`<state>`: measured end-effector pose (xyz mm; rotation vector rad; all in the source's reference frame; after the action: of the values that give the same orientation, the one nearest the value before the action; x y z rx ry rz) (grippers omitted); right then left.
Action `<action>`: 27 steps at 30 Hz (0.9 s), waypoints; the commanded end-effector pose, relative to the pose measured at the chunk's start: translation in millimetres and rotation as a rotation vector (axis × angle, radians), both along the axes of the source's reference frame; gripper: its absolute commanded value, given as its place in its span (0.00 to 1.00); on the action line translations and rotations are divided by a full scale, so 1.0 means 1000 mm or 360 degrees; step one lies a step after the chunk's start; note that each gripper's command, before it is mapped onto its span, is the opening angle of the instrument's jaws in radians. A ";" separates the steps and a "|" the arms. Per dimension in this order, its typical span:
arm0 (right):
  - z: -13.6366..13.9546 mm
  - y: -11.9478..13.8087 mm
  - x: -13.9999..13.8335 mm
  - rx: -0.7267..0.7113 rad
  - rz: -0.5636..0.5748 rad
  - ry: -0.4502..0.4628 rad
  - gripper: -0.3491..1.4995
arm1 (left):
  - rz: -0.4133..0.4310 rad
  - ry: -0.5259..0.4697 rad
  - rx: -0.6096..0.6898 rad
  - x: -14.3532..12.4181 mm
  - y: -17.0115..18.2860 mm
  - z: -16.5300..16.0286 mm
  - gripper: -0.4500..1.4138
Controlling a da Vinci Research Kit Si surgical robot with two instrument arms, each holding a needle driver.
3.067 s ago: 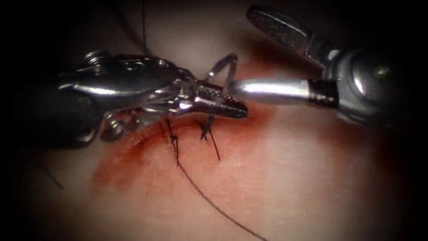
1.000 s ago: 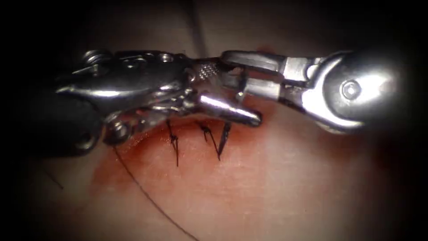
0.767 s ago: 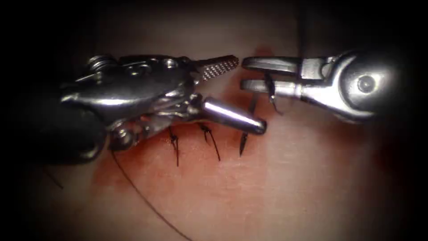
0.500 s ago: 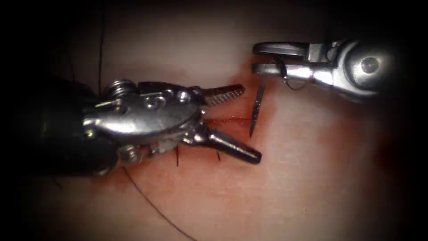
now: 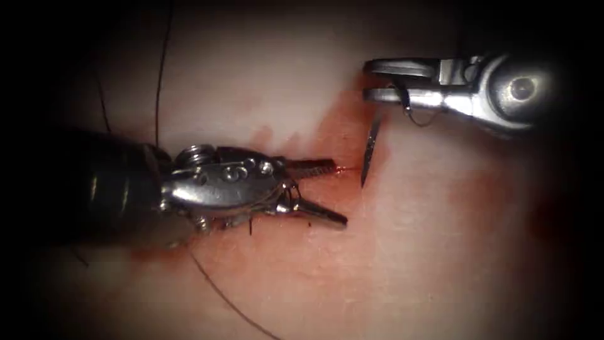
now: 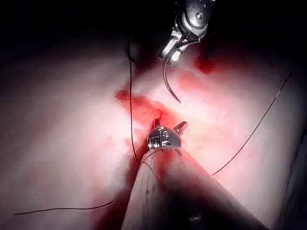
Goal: Wound Closure
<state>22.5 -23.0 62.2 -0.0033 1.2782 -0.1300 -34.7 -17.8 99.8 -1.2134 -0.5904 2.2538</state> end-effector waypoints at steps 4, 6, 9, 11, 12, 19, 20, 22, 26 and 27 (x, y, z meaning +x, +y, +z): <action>0.0007 -0.0001 0.0006 -0.0003 0.0015 -0.0007 0.00 | 0.0028 0.0014 0.0045 -0.0008 -0.0014 0.0008 0.46; 0.0008 0.0000 0.0007 -0.0015 0.0023 -0.0014 0.00 | 0.0039 0.0006 0.0068 -0.0010 -0.0020 0.0008 0.42; 0.0013 -0.0002 0.0015 -0.0031 0.0023 -0.0024 0.00 | 0.0056 -0.0004 0.0082 -0.0014 -0.0030 0.0004 0.40; 0.0015 -0.0003 0.0017 -0.0033 0.0025 -0.0025 0.00 | 0.0063 -0.0008 0.0085 -0.0016 -0.0033 0.0002 0.40; 0.0016 -0.0004 0.0019 -0.0037 0.0030 -0.0029 0.00 | 0.0067 -0.0005 0.0097 -0.0017 -0.0035 0.0001 0.39; 0.0022 -0.0008 0.0028 -0.0083 0.0026 -0.0037 0.00 | 0.0082 -0.0004 0.0118 -0.0018 -0.0037 -0.0001 0.35; 0.0023 -0.0009 0.0029 -0.0094 0.0024 -0.0038 0.00 | 0.0084 -0.0005 0.0118 -0.0017 -0.0037 -0.0001 0.35; 0.0027 -0.0012 0.0033 -0.0127 0.0018 -0.0042 0.00 | 0.0087 -0.0007 0.0117 -0.0015 -0.0036 0.0000 0.35; 0.0035 -0.0014 0.0037 -0.0183 0.0006 -0.0048 0.00 | 0.0085 -0.0006 0.0125 -0.0014 -0.0036 0.0000 0.35; 0.0036 -0.0014 0.0038 -0.0193 0.0005 -0.0049 0.00 | 0.0085 -0.0006 0.0125 -0.0014 -0.0035 0.0001 0.34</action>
<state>25.6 -24.1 65.4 -0.1113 1.2377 -0.2044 -35.5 -20.9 99.3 -1.1740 -0.7142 2.2483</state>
